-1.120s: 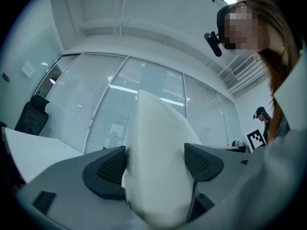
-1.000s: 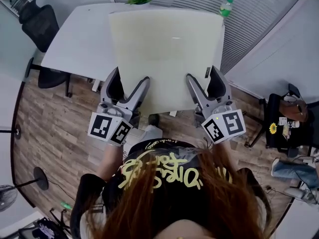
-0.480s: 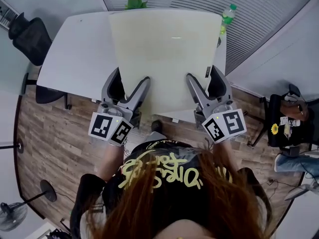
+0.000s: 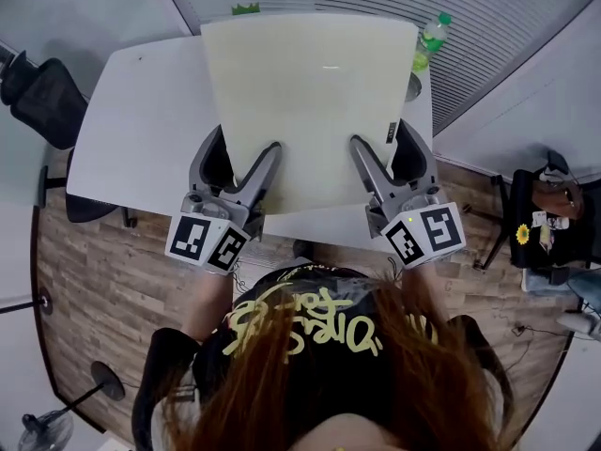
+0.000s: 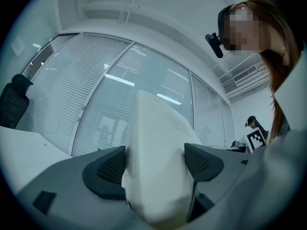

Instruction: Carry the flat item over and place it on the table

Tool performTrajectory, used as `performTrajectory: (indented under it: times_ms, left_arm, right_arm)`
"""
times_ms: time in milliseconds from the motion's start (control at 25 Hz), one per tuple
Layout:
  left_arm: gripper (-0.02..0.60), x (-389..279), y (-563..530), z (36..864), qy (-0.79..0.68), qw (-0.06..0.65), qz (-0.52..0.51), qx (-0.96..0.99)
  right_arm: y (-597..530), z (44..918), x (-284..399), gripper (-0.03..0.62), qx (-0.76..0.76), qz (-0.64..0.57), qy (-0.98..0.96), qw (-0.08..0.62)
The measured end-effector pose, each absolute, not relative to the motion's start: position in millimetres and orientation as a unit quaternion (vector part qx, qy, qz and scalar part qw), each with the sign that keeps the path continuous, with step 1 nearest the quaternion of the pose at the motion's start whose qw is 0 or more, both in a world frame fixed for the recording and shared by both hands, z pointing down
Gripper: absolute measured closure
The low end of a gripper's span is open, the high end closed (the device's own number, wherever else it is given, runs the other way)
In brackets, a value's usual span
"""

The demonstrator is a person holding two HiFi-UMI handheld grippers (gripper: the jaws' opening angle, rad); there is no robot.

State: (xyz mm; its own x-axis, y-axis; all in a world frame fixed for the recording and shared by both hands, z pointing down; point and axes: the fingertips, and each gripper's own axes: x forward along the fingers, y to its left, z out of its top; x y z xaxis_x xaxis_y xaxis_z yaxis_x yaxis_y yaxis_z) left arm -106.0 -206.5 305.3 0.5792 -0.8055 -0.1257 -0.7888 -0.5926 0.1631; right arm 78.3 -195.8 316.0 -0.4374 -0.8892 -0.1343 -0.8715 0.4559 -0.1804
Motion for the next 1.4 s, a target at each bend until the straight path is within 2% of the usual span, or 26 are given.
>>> performTrajectory:
  times_ms: [320, 1400]
  left_arm:
    - [0.201, -121.8, -247.7, 306.0, -0.444, 0.068, -0.093, 0.889]
    - [0.201, -116.2, -255.9, 284.8, -0.469, 0.075, -0.096, 0.875]
  right_arm:
    - [-233.9, 311.9, 62.5, 0.279, -0.528, -0.051, 0.843, 0.089]
    - [-251.5, 288.1, 68.7, 0.279, -0.506, -0.064, 0.857, 0.070]
